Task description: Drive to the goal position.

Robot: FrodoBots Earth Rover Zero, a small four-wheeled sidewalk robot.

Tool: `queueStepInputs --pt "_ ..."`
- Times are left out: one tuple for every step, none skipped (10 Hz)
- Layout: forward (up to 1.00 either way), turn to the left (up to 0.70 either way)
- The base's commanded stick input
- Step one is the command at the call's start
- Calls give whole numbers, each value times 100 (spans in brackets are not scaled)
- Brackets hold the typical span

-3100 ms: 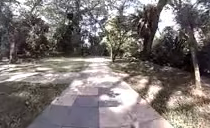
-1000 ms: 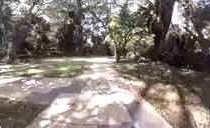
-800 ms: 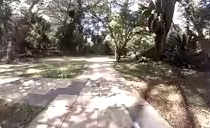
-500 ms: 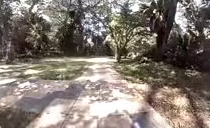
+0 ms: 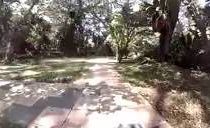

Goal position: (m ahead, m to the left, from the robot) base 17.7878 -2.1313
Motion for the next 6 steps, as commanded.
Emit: queueStepInputs --pt "50 0" --pt "50 0" --pt "50 0" --pt "50 0" --pt "50 0" --pt "50 0"
